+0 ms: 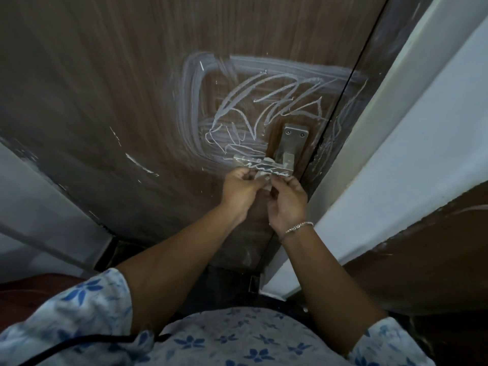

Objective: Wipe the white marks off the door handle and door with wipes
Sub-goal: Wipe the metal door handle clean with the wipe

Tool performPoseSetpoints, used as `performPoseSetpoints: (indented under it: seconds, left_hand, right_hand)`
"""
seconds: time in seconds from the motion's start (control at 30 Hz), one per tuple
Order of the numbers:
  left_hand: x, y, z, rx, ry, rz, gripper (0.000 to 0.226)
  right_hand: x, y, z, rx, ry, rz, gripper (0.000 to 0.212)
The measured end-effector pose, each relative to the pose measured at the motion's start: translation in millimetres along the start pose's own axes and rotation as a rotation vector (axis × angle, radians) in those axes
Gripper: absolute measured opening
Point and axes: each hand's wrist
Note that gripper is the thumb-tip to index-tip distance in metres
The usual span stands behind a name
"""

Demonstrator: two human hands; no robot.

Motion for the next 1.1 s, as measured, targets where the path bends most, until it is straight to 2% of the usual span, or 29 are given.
performPoseSetpoints:
  seconds: [0.1, 0.17, 0.27, 0.33, 0.53, 0.63, 0.7, 0.8, 0.9, 0.97, 1.1]
  left_hand:
    - [-7, -4, 0, 0.043, 0.048, -0.1, 0.018]
    - [-11, -7, -2, 0.093, 0.015, -0.122, 0.022]
    - [-16, -9, -2, 0.089, -0.09, -0.118, 0.033]
    - [-16, -10, -1, 0.107, -0.091, -0.078, 0.033]
    - [-7, -2, 12, 0.152, 0.005, 0.102, 0.053]
    - [-7, -3, 15, 0.251, 0.044, 0.135, 0.043]
    - [-8, -4, 15, 0.256, 0.042, 0.156, 0.047]
    - [-7, 1, 16, 0.183, 0.006, 0.185, 0.052]
    - [-6, 6, 14, 0.059, -0.04, 0.191, 0.035]
    - [-4, 7, 13, 0.057, -0.031, 0.21, 0.044]
    - [2, 3, 6, 0.183, 0.007, 0.251, 0.056]
  right_hand:
    - [2, 10, 5, 0.257, 0.051, -0.052, 0.024]
    - [4, 20, 7, 0.397, 0.063, -0.1, 0.02]
    - [7, 32, 10, 0.543, 0.108, -0.086, 0.019]
    - [7, 35, 14, 0.604, 0.162, -0.057, 0.019]
    - [1, 42, 23, 0.691, 0.21, 0.004, 0.021]
    - [2, 44, 20, 0.695, 0.209, 0.027, 0.025]
    - [4, 46, 19, 0.69, 0.229, 0.04, 0.026]
    - [5, 48, 20, 0.704, 0.326, 0.037, 0.028]
    - [5, 41, 22, 0.74, 0.447, 0.044, 0.036]
    - [8, 33, 25, 0.744, 0.527, 0.099, 0.044]
    - [10, 24, 32, 0.775, 0.627, 0.155, 0.044]
Point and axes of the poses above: each hand's wrist, its own x-axis away from the middle knuckle, its own y-axis out of the back of the hand, z = x × y, and after that the axes turned 1 degree about -x, right-handed
